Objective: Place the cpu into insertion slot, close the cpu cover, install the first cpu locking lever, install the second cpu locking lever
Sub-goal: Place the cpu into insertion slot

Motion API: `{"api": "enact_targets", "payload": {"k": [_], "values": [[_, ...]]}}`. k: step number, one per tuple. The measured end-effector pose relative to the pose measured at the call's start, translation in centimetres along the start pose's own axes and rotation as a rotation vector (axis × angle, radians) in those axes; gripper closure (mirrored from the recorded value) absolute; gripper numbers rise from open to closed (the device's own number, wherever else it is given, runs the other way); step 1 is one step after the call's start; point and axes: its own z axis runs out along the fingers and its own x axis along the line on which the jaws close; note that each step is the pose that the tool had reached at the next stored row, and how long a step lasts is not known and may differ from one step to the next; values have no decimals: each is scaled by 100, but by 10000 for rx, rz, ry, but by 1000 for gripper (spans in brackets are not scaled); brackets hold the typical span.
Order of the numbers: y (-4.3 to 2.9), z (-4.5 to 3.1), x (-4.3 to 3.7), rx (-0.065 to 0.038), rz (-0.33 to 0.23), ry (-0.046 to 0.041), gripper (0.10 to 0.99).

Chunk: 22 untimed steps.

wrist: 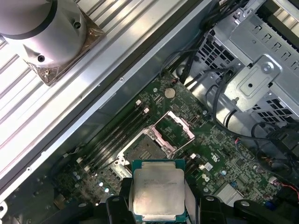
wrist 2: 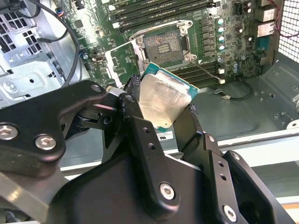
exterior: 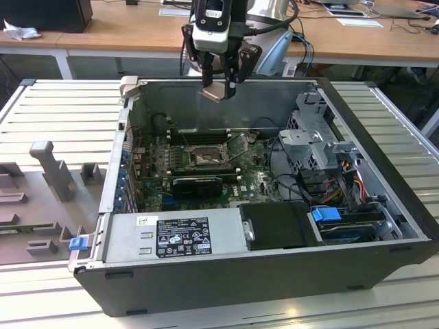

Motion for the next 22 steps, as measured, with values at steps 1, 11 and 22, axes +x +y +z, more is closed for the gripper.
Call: {"api": "enact_targets", "payload": {"k": [1, 11, 22], "values": [[0, 0, 0, -1, 35, -3, 557], [0, 1, 0, -12, 638, -57, 557], [0, 2, 0, -20, 1056, -95, 557]]}}
